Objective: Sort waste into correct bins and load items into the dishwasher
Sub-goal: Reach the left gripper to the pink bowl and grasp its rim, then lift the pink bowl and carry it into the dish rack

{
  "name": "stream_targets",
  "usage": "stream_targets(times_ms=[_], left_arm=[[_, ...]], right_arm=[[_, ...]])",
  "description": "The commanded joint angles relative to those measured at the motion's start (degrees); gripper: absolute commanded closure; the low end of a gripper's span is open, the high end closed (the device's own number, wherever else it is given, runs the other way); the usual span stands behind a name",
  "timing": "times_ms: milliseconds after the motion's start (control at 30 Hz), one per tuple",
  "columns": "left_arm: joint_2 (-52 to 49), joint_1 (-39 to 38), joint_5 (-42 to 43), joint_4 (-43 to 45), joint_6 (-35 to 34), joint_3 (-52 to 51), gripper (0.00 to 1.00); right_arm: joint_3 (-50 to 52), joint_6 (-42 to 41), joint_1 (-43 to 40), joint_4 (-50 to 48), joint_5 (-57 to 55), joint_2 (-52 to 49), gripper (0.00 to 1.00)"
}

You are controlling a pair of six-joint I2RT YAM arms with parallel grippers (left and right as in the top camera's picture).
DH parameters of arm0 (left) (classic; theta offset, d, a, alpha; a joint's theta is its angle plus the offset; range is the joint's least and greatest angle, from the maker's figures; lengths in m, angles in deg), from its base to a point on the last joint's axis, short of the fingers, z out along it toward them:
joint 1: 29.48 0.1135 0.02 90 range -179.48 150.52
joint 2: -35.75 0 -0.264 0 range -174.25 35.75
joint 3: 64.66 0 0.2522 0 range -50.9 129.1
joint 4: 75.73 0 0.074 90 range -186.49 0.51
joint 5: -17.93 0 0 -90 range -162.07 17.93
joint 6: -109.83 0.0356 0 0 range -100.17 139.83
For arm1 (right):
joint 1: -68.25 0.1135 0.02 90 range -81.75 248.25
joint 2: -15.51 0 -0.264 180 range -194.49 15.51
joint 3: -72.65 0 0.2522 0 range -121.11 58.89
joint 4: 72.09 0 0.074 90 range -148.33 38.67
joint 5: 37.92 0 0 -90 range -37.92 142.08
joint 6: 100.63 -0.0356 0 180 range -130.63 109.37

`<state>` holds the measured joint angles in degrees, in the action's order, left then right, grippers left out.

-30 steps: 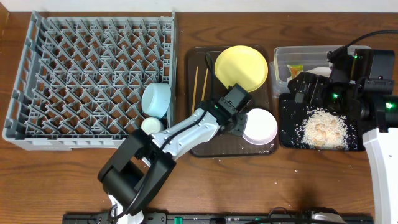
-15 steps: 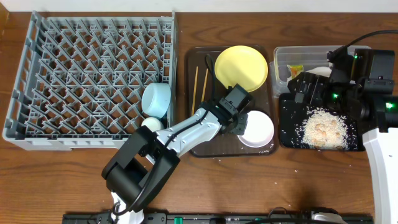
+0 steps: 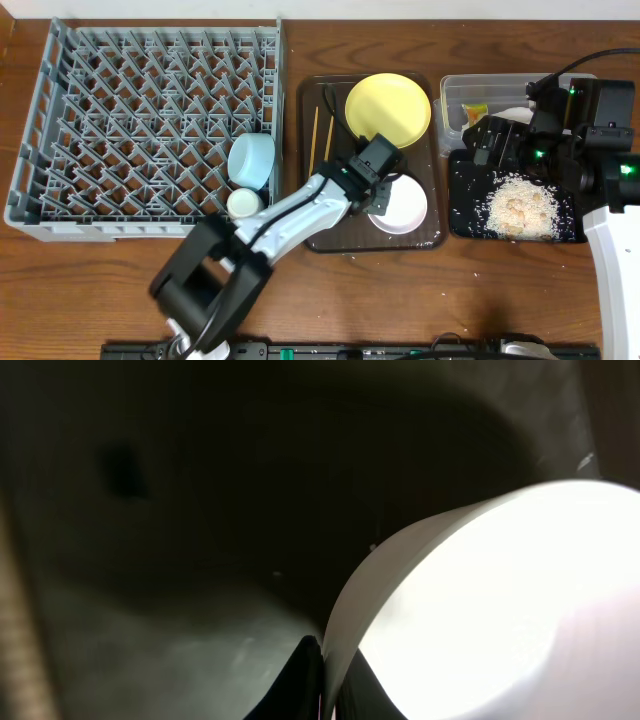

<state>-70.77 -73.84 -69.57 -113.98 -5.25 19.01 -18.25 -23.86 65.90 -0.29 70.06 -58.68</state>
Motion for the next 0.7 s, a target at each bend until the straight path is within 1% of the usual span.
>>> stream_targets(times_ms=[0,133,333,533,667], left_arm=[[5.2,0.3,-6.6,-1.2,2.5,1.0,0.93],[7.1,0.3,-11.4,-2.8,5.0,1.0,0.92],[8.7,0.3,-21.0,-4.4,7.7,1.0,0.92],[10.5,0.3,-35.3,-4.2,11.5,1.0,0.93],[10.6,0.3,-44.3,-0.9,16.9,1.1,0.93]], right_arm=[[-1.1,-0.4,-0.3,0.1,-0.2,0.3,0.01],[-1.1,-0.4,-0.3,0.1,-0.2,0.3,0.01],[-1.1,-0.4,-0.3,0.1,-0.2,0.3,0.01],[-1.1,-0.4,-0.3,0.0,-0.2,0.3,0.01],[-1.1,-0.4,-0.3,0.0,-0.2,0.3,0.01]])
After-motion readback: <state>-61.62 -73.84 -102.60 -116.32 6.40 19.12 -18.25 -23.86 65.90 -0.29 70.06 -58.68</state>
